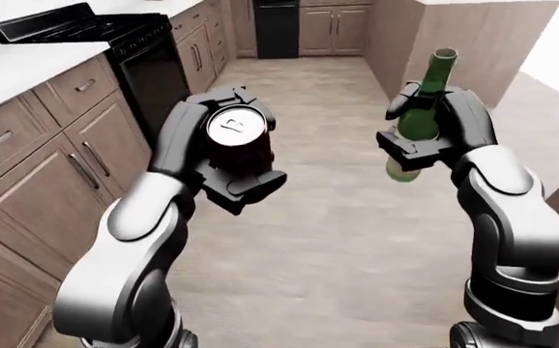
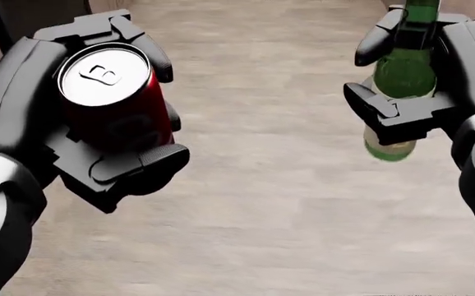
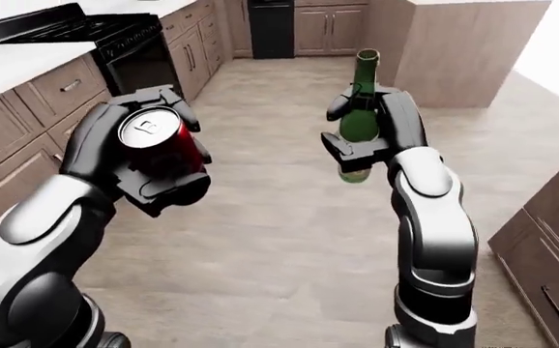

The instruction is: Move the drinks to the dining counter.

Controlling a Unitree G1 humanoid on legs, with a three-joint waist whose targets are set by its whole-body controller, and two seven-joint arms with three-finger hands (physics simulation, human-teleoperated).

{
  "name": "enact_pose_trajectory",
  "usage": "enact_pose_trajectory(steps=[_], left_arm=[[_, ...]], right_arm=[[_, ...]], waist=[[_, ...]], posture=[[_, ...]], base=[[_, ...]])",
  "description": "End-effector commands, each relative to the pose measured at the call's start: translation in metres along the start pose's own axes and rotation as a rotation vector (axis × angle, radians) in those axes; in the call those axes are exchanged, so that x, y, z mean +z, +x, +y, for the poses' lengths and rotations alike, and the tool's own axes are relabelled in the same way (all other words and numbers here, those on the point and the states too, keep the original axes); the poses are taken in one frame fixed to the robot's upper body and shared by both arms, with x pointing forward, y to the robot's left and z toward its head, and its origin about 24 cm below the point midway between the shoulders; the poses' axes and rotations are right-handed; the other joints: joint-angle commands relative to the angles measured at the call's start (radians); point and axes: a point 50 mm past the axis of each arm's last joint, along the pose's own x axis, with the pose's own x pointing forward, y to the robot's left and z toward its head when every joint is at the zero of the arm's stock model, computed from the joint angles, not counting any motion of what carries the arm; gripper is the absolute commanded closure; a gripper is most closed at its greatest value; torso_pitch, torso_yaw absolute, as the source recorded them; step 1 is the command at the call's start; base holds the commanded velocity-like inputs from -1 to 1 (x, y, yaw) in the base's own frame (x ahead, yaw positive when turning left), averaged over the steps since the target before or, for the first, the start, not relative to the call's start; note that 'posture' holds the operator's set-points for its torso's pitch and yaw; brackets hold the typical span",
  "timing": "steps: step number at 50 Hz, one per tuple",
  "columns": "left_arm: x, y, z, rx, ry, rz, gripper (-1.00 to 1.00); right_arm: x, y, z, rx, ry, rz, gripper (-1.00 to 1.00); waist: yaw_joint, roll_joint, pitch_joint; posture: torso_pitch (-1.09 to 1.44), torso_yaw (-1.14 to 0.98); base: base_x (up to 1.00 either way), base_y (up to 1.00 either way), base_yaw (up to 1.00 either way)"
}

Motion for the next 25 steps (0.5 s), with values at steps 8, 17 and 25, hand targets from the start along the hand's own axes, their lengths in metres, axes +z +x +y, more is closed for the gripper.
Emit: enact_pose_trajectory(steps=[8,17,25], left_arm=[[0.015,-0.001,0.002,0.017,0.013,-0.068,1.0],[0.01,0.001,0.002,0.013,0.012,-0.067,1.0],[0.012,-0.001,0.003,0.014,0.011,-0.068,1.0]], right_arm=[[0.019,-0.012,-0.001,-0.01,0.001,-0.137,1.0],[0.017,-0.019,-0.009,-0.055,0.022,-0.141,1.0],[0.013,-0.022,-0.008,-0.061,0.032,-0.135,1.0]], waist=[[-0.046,0.036,-0.042],[-0.054,0.109,-0.036],[-0.037,0.081,-0.052]], posture=[[0.0,0.0],[0.0,0.0],[0.0,0.0]], base=[[0.78,0.67,0.0],[0.95,0.2,0.0],[1.0,-0.04,0.0]])
